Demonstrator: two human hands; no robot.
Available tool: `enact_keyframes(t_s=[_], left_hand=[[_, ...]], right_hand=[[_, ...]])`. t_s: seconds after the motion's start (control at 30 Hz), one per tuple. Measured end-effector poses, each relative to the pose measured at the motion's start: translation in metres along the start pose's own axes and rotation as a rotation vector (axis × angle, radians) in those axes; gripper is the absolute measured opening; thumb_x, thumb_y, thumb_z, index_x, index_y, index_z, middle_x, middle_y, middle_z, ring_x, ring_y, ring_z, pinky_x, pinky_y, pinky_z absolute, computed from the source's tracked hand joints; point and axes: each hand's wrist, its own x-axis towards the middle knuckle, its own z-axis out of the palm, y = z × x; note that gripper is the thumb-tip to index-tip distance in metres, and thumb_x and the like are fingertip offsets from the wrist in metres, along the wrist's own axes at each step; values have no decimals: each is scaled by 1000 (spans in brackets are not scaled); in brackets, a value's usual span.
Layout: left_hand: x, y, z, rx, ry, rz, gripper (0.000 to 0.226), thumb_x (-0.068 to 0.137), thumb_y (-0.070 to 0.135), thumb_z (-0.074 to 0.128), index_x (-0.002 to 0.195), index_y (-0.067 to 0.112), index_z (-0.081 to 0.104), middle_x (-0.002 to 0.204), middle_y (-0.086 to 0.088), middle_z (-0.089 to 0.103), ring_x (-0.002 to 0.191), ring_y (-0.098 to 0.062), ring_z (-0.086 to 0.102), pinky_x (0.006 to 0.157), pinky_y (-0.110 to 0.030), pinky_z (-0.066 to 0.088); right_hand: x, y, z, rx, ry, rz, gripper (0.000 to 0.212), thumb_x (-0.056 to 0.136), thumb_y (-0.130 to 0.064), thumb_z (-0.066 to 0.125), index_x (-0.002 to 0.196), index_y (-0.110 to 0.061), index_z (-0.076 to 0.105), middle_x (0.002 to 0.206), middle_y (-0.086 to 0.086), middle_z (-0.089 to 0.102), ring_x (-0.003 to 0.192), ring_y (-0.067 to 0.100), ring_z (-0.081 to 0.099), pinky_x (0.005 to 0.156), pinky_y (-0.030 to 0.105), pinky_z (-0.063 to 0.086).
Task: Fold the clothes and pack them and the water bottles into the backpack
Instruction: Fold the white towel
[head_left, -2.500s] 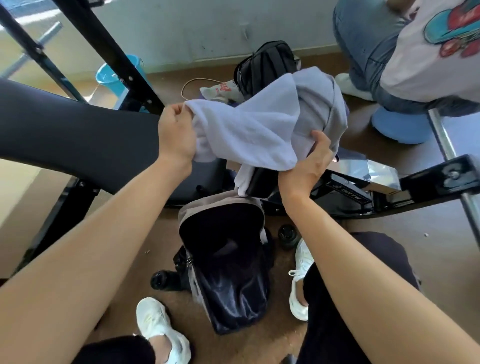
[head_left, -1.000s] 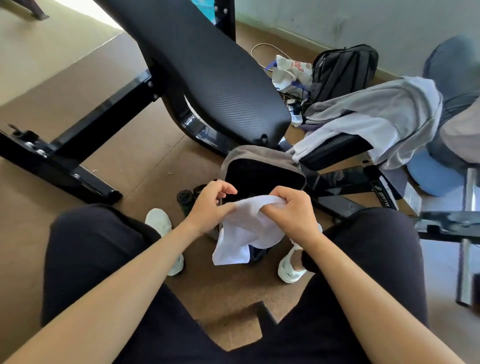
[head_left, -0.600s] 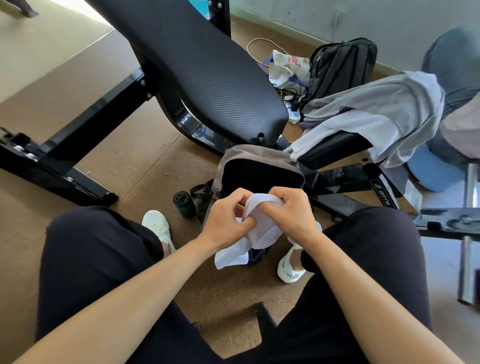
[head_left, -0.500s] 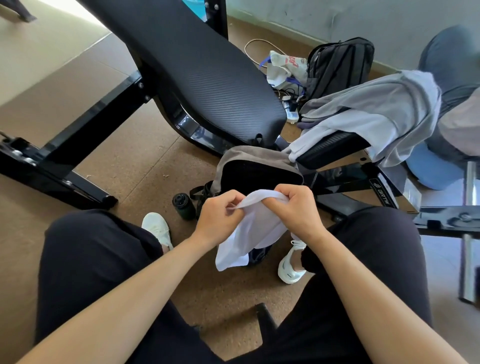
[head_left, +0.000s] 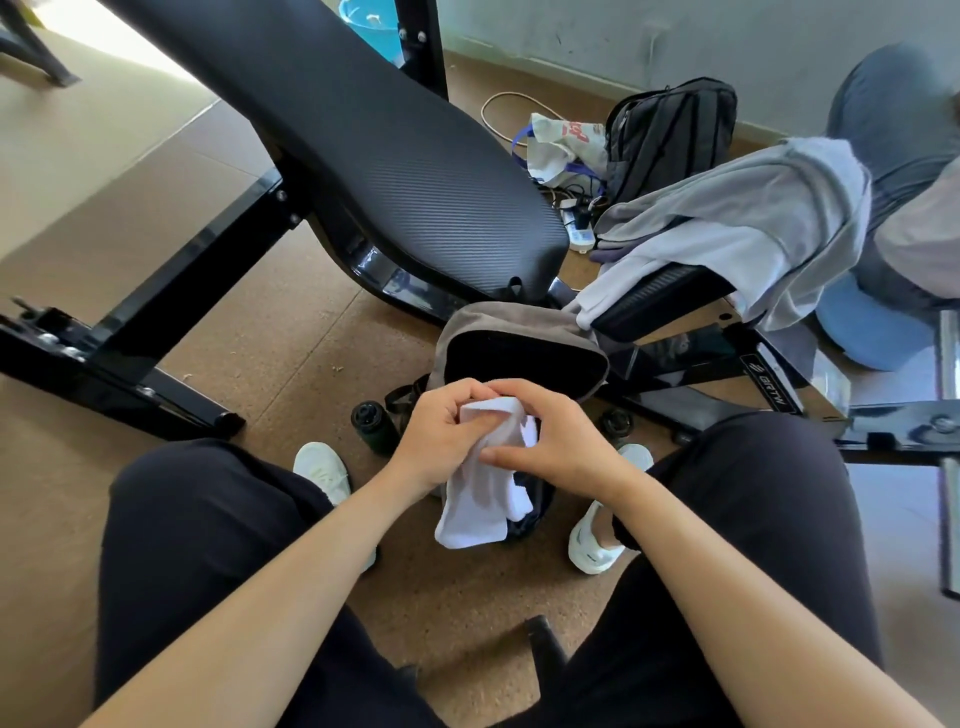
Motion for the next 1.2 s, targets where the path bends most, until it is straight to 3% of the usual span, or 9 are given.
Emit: enact_keyframes(t_s=[0.17, 0.3, 0.47, 0.67, 0.83, 0.93, 1.03, 1.1, 1.2], left_hand=[[-6, -1, -3, -85, -108, -102, 27, 86, 27, 78, 101, 13, 60, 84, 15, 65, 73, -2, 62, 66, -16, 48], [-10, -17, 1, 131, -236, -207, 45, 80, 31, 72, 122, 22, 59, 114, 0, 68, 105, -15, 68, 84, -36, 59], [-11, -62, 7, 315, -260, -428, 27, 87, 23, 62, 98, 0, 70, 100, -17, 72, 97, -32, 69, 90, -56, 55], [-12, -87, -1, 536, -203, -506, 32, 86, 10, 55, 57, 18, 44, 64, -5, 52, 63, -20, 48, 64, -37, 38], [-12, -84, -11, 641, 18, -539, 21, 83, 11, 47, 63, 16, 41, 62, -3, 47, 63, -26, 46, 57, -34, 25], [-10, -81, -15, 577, 178, -539, 21, 94, 7, 44, 81, 17, 58, 79, 0, 59, 73, -23, 54, 58, -34, 32], [-5, -72, -16, 390, 307, -579, 17, 91, 4, 44, 86, 15, 56, 84, -2, 57, 76, -23, 49, 62, -37, 34], [-1, -62, -15, 272, 275, -557, 7, 86, 4, 46, 82, 5, 51, 79, -7, 53, 74, -24, 45, 63, -37, 32], [-1, -44, -12, 143, 159, -448, 28, 80, 20, 51, 73, -5, 41, 72, -13, 40, 67, -21, 37, 66, -37, 28]], right_hand=[[4, -4, 2, 29, 105, 33, 8, 94, -25, 71, 95, -19, 77, 85, -4, 73, 81, 13, 70, 74, 41, 58], [3, -8, -8, 186, 226, 12, 13, 98, -20, 65, 95, -20, 78, 87, -6, 73, 86, 10, 68, 74, 28, 53], [-2, -9, -31, 636, 414, 39, 35, 88, -35, 72, 95, -1, 74, 91, 21, 70, 87, 21, 61, 77, 37, 48], [-14, 0, -65, 1018, 566, 102, 34, 85, -37, 72, 104, -9, 74, 106, 20, 69, 101, 30, 66, 91, 45, 53], [-18, 13, -90, 1209, 725, 101, 29, 97, -33, 63, 108, -6, 66, 100, 14, 69, 97, 28, 68, 93, 46, 54], [-18, 27, -97, 1057, 820, 140, 23, 99, -32, 64, 92, -10, 66, 88, 12, 65, 86, 25, 63, 81, 40, 54], [-14, 44, -92, 597, 813, 175, 34, 97, -27, 65, 79, 0, 55, 76, 12, 45, 73, 21, 42, 68, 34, 37], [-10, 43, -86, 365, 707, 194, 22, 95, -20, 69, 84, -1, 64, 73, 8, 53, 69, 11, 47, 63, 24, 39], [-5, 37, -72, 216, 504, 220, 15, 87, -22, 79, 100, -17, 74, 92, -5, 72, 80, 0, 62, 73, 13, 47]])
